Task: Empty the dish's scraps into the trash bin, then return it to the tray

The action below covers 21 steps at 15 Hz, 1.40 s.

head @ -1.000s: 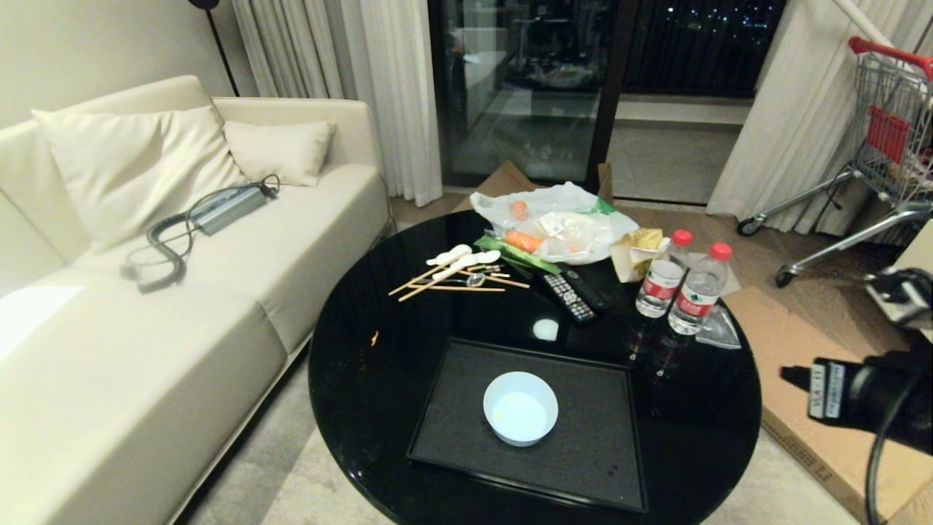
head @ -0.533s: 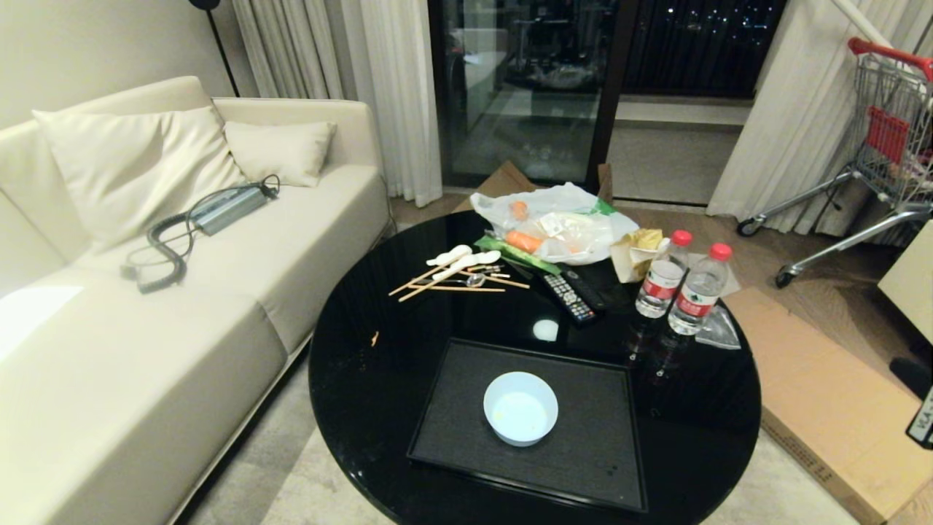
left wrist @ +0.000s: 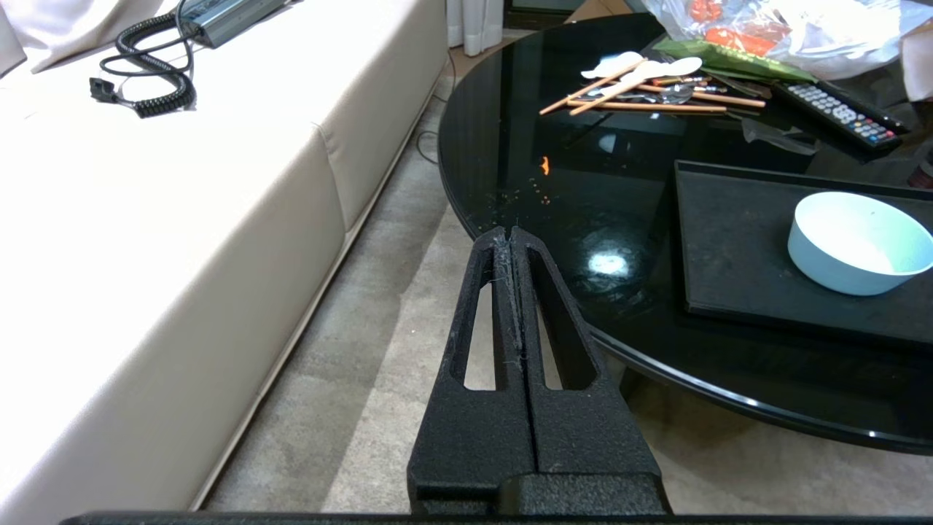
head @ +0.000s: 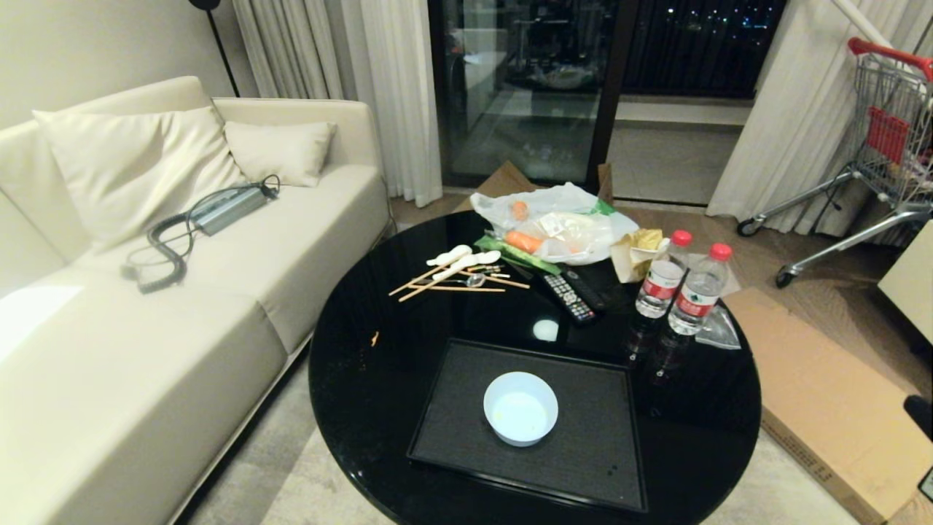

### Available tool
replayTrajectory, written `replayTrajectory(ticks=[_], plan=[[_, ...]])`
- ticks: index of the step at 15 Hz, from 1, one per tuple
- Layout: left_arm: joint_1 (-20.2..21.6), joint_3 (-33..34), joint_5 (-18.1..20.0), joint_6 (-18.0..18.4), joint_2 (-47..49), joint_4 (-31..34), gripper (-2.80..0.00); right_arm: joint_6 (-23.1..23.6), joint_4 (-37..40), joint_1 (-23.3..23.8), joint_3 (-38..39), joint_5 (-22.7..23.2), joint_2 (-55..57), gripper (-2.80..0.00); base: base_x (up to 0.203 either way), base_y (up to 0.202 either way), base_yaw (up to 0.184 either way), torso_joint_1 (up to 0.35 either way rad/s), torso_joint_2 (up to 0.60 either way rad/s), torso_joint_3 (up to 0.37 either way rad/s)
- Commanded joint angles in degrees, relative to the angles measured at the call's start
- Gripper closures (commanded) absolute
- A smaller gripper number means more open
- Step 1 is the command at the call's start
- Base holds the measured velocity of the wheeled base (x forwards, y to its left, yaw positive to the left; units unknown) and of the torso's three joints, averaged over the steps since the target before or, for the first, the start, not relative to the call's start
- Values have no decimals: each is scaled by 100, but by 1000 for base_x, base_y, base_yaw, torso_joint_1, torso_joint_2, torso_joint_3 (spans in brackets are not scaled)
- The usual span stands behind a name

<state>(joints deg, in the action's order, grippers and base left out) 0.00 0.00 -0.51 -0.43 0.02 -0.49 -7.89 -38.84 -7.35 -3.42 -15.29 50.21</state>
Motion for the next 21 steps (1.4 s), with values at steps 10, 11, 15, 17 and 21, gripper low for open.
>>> replayTrajectory(ticks=[10, 11, 15, 17, 21], plan=[[0, 0, -2, 0, -2, -4, 0, 721, 2865, 448, 341, 370, -3288, 0, 0, 0, 0, 0, 0, 0], [0, 0, -2, 0, -2, 4, 0, 742, 2965, 779, 342, 701, -3283, 0, 0, 0, 0, 0, 0, 0], [0, 0, -2, 0, -2, -4, 0, 790, 3573, 979, 342, 1159, -3706, 0, 0, 0, 0, 0, 0, 0], [0, 0, -2, 0, -2, -4, 0, 757, 3749, 860, 336, 1210, -4440, 0, 0, 0, 0, 0, 0, 0], [0, 0, -2, 0, -2, -4, 0, 782, 3849, 761, 340, 1353, -5021, 0, 0, 0, 0, 0, 0, 0]])
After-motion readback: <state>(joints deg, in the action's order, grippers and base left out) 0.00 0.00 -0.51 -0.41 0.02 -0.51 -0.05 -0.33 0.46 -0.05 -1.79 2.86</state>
